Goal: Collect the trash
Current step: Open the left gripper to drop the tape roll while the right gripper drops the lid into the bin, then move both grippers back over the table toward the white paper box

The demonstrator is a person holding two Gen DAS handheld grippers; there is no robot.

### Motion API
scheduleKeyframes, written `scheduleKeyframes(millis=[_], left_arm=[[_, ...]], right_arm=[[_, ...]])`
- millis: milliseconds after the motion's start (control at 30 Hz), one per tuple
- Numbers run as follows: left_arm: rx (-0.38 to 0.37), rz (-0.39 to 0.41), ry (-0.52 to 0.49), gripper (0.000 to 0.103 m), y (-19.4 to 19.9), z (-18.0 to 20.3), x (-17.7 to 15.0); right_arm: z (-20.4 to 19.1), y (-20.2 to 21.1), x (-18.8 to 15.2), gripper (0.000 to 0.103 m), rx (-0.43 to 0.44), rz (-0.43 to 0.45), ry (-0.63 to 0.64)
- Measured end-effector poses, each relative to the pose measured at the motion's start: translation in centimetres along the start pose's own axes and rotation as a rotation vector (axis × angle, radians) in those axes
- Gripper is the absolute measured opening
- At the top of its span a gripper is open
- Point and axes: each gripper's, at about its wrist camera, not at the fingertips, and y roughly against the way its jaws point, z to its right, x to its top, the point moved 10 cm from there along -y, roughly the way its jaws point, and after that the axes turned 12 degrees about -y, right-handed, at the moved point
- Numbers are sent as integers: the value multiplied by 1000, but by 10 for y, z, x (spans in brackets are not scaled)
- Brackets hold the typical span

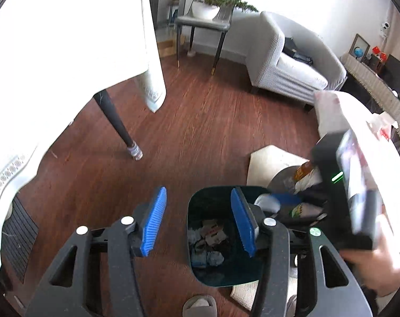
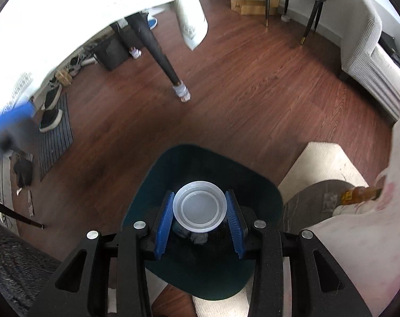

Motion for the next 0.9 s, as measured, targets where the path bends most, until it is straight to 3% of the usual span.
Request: scheduleKeyframes(millis=[367, 433, 500, 733, 900], left_arm=[[7, 80, -26, 37, 24, 5, 31], [6, 91, -28, 36, 28, 6, 35], [14, 113, -36, 36, 35, 7, 42], [13, 169, -47, 36, 52, 17, 58], [12, 168, -54, 36, 53, 25, 66]], right_arm=[[17, -52, -37, 40, -48, -111, 23], [18, -55, -43, 47, -51, -121, 35], [19, -57, -48, 61, -61, -128, 49], [22, -52, -62, 61, -81, -133, 98], [20, -33, -61, 61, -54, -98, 112]])
